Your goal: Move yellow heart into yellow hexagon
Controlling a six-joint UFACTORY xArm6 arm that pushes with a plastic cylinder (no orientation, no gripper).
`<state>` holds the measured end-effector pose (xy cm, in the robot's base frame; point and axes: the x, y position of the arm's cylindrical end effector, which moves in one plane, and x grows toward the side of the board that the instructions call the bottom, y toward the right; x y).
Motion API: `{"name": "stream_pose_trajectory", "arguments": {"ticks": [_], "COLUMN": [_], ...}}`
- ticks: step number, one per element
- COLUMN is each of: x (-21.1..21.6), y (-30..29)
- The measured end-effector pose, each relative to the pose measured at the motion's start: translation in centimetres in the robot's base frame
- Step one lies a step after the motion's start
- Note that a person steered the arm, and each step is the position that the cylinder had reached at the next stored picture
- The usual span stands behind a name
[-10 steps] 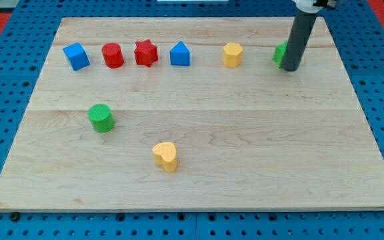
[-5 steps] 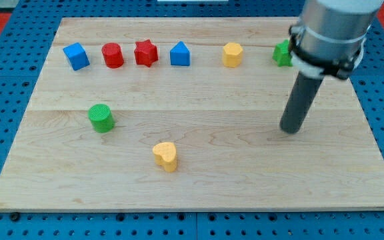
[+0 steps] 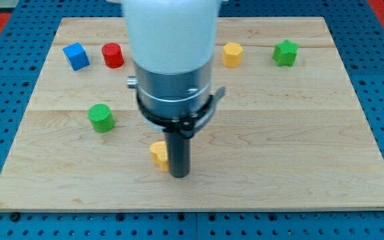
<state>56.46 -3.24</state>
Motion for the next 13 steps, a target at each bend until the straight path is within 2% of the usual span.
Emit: {"name": "stream_pose_trajectory", "arguments": {"ticks": [2, 8, 11, 13], "x": [-0.5, -16.5, -18.5, -20.6], "y": [-5.8, -7.9, 2.7, 4.8]}}
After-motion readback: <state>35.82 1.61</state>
